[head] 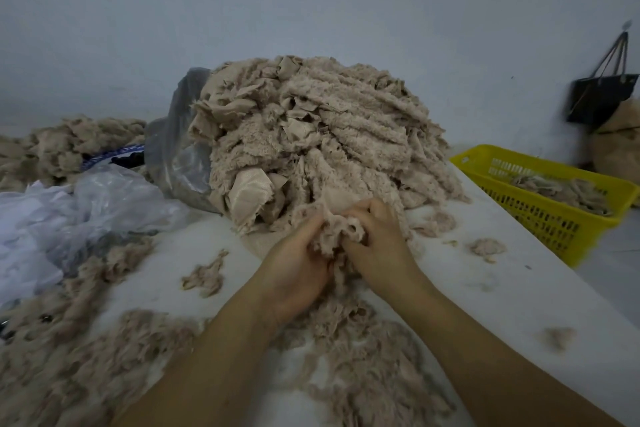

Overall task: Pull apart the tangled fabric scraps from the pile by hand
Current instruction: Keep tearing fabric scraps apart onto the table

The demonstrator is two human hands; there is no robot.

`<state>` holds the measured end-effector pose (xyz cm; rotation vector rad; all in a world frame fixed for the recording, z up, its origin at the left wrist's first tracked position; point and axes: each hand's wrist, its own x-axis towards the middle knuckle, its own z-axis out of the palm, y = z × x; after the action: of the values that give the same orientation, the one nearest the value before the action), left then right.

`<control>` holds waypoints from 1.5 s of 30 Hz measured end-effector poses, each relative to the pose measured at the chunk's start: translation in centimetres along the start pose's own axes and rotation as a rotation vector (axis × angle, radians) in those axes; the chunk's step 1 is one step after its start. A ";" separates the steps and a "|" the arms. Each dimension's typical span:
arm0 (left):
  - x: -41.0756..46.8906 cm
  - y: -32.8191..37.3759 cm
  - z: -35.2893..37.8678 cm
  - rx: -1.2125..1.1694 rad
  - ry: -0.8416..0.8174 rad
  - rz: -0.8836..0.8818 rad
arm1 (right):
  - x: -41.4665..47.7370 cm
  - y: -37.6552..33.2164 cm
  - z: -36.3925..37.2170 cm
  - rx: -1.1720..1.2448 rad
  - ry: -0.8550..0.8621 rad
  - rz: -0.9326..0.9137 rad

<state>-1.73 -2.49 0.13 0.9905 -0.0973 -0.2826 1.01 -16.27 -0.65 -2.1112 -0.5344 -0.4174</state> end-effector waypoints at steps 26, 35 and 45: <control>1.1 2.9 -3.2 -0.677 0.278 0.390 | 0.2 2.3 -3.5 0.074 0.164 0.325; 0.4 0.1 -0.3 0.282 0.217 0.294 | -0.2 0.2 -2.5 0.504 -0.124 0.329; 0.5 -1.7 -0.5 1.136 -0.020 0.232 | -0.4 0.4 -2.5 0.663 -0.238 0.500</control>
<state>-1.44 -3.08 -1.64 2.0820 -0.4174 0.0068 0.63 -18.64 0.19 -1.5683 -0.2118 0.2739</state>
